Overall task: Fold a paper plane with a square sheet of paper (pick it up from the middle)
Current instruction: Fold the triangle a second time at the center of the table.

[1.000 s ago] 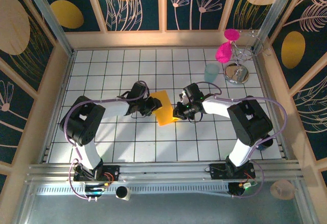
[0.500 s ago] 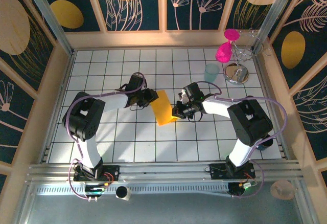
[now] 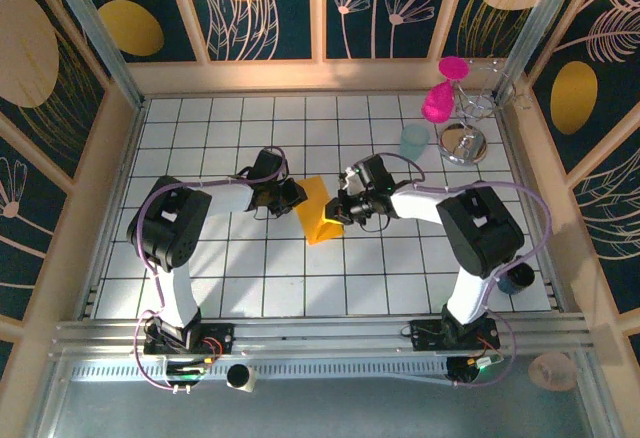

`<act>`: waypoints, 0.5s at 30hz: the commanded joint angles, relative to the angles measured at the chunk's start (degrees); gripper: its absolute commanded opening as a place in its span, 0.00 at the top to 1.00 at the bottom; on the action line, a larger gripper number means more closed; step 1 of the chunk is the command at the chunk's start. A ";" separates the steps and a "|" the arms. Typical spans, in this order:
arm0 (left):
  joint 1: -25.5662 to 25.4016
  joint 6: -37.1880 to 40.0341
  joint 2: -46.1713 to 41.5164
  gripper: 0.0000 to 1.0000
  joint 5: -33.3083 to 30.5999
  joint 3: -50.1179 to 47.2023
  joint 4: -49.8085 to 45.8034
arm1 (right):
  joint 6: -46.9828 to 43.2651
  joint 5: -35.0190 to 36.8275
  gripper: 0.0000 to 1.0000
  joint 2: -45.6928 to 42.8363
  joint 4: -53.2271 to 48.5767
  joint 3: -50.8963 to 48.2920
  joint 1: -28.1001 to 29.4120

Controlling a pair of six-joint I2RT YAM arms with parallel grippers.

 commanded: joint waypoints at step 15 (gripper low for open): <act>0.08 1.14 0.84 0.83 -0.70 0.07 -1.48 | 2.44 2.53 1.00 8.52 3.49 8.50 3.65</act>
